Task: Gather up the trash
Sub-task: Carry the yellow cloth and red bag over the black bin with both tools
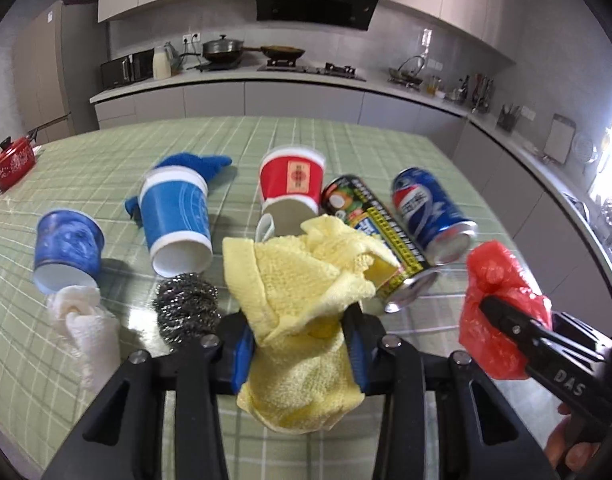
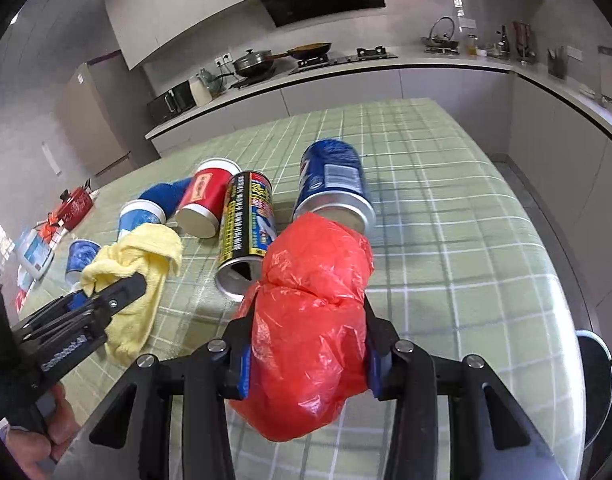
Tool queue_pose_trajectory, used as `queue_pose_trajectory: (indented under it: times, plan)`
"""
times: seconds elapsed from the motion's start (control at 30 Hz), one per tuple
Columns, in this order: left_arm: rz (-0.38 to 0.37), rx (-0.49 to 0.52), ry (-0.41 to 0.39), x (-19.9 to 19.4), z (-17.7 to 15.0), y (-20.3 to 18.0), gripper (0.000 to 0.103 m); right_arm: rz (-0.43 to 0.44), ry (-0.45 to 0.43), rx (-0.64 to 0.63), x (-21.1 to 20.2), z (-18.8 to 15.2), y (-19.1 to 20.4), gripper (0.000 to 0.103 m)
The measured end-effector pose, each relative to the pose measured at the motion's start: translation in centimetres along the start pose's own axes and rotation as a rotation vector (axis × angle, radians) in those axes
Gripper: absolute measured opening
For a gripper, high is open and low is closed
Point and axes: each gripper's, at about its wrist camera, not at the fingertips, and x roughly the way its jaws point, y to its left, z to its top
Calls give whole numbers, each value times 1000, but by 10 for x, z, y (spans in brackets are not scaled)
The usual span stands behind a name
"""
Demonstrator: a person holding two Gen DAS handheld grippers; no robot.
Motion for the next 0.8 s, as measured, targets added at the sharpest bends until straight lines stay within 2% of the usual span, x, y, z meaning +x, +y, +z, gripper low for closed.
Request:
queue_pose_trajectory:
  times: [0.27, 0.57, 0.67, 0.8]
  plan:
    - [-76, 44, -49, -35, -7, -3, 41, -39, -36, 40, -40, -15, 6, 44]
    - [-116, 85, -58, -44, -22, -1, 41, -66, -30, 80, -54, -39, 5, 44]
    - [-109, 110, -84, -49, -25, -7, 41, -80, -36, 86, -59, -41, 5, 44]
    - [-156, 118, -81, -50, -28, -16, 41, -122, -53, 84, -73, -44, 2, 44]
